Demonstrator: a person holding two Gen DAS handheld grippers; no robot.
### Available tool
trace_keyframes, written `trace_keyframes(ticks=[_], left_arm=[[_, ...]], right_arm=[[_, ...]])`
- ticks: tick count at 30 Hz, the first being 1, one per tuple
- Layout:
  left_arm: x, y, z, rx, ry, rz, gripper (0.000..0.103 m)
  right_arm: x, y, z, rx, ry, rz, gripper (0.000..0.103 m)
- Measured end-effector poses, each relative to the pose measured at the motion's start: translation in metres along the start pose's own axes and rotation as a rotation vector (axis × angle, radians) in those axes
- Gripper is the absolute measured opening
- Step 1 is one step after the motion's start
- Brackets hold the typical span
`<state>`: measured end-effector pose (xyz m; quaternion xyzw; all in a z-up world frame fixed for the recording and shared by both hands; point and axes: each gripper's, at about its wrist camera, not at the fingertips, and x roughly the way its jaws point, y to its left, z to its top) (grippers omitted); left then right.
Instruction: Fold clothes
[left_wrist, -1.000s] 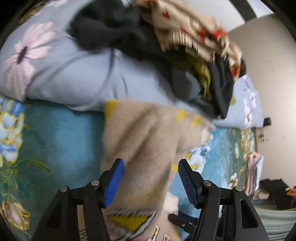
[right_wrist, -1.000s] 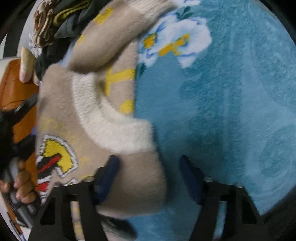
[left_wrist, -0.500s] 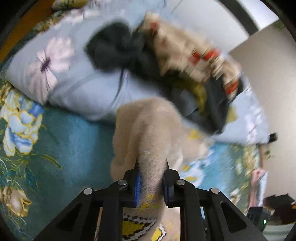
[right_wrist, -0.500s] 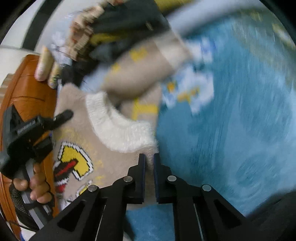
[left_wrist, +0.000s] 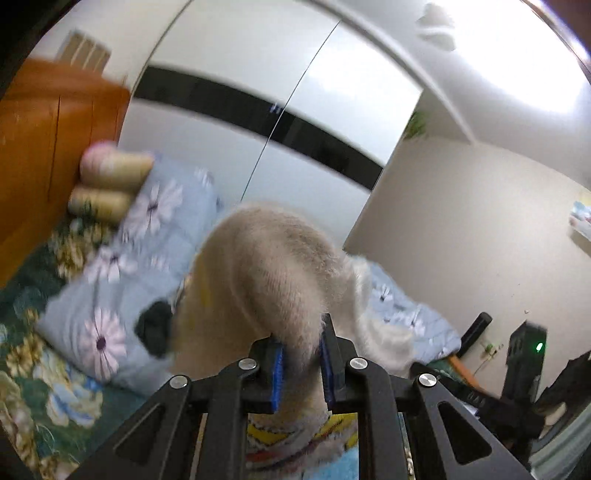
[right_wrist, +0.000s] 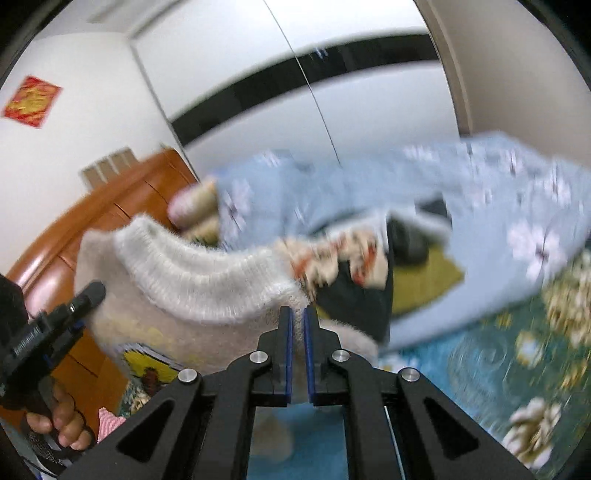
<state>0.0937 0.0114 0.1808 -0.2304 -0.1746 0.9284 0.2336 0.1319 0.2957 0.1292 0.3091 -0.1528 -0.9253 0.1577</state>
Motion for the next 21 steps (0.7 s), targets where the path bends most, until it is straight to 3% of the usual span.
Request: trace_keyframes(ticks=[5, 12, 16, 21], left_arm=[[-0.049, -0.012, -0.023, 0.030, -0.015, -0.004, 0.017], [-0.106, -0.025, -0.048, 0.072, -0.019, 0.014, 0.018], [-0.059, 0.002, -0.067, 0.059, 0.076, 0.117, 0.018], [0.057, 0.071, -0.135, 0.036, 0.334, 0.313, 0.018]], right_arm=[[-0.064, 0.022, -0.005, -0.112, -0.096, 0.021, 0.005], [-0.108, 0.047, -0.027, -0.219, -0.107, 0.047, 0.005], [-0.080, 0.042, -0.029, -0.221, -0.056, -0.008, 0.000], [0.023, 0.001, -0.066, -0.086, 0.187, -0.030, 0.000]])
